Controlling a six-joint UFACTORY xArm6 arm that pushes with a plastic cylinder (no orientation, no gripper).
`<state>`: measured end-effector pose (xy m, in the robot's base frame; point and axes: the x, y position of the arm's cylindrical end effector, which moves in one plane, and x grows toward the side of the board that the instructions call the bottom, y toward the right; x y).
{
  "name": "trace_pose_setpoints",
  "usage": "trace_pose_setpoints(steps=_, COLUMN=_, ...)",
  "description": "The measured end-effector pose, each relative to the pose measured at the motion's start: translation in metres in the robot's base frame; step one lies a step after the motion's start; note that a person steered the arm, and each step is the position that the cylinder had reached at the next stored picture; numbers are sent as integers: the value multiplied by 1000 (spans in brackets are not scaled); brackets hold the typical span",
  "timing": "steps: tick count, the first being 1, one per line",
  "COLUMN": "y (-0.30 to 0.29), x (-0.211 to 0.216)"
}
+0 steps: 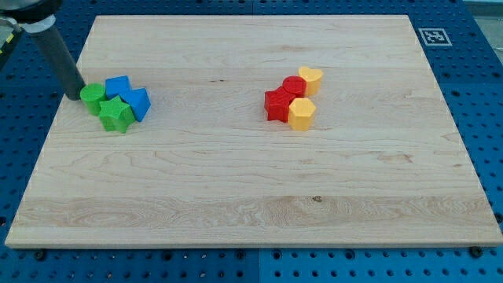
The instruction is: Separate the green and blue blocks from each other
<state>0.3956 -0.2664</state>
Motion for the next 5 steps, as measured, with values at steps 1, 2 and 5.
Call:
trace_pose_setpoints(steps=1, y=15, x=12)
trace_pose_setpoints(steps=2, y=30, x=16)
trace_pose_setpoints(steps=5, y=155, x=27)
